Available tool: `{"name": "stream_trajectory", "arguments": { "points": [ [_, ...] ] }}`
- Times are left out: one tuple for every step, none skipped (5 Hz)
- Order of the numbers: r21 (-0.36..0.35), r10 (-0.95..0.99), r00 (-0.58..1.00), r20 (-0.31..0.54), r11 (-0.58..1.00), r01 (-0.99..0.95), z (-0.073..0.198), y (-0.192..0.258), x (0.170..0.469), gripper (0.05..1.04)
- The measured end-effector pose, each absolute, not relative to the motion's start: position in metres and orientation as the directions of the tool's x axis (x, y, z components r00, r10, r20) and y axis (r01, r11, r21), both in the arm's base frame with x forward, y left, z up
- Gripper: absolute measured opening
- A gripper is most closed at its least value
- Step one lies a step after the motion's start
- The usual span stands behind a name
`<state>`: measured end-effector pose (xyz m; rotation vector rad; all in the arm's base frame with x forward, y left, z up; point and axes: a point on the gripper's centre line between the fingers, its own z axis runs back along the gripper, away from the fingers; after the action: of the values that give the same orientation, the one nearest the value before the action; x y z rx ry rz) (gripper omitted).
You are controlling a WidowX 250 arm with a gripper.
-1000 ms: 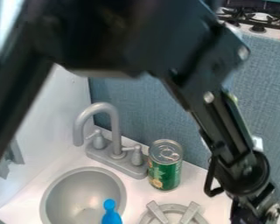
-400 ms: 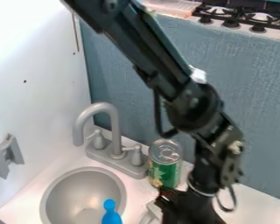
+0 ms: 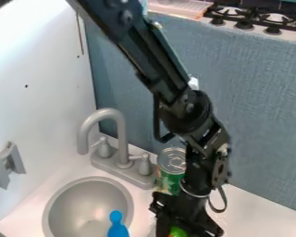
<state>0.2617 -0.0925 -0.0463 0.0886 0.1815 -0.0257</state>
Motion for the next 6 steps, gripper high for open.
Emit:
{"name": "stream_trajectory", "arguments": {
  "points": [
    [0.078,-0.026,0.98,-0.197,0.996,0.042,-0.058,-0.091,0.267,0.637],
    [0.063,-0.016,0.979,-0.202,0.998,0.03,-0.068,-0.088,0.275,0.637],
    [0.059,-0.021,0.98,-0.199,0.998,0.033,-0.072,-0.09,0.283,0.637],
    [0.057,-0.022,0.979,-0.204,0.998,0.034,-0.076,-0.092,0.286,0.707],
    [0.04,-0.013,0.977,-0.213,0.999,0.023,-0.075,-0.095,0.287,0.975],
    [0.035,0.014,0.976,-0.216,0.999,-0.007,-0.074,-0.092,0.288,1.005]
  ]
}}
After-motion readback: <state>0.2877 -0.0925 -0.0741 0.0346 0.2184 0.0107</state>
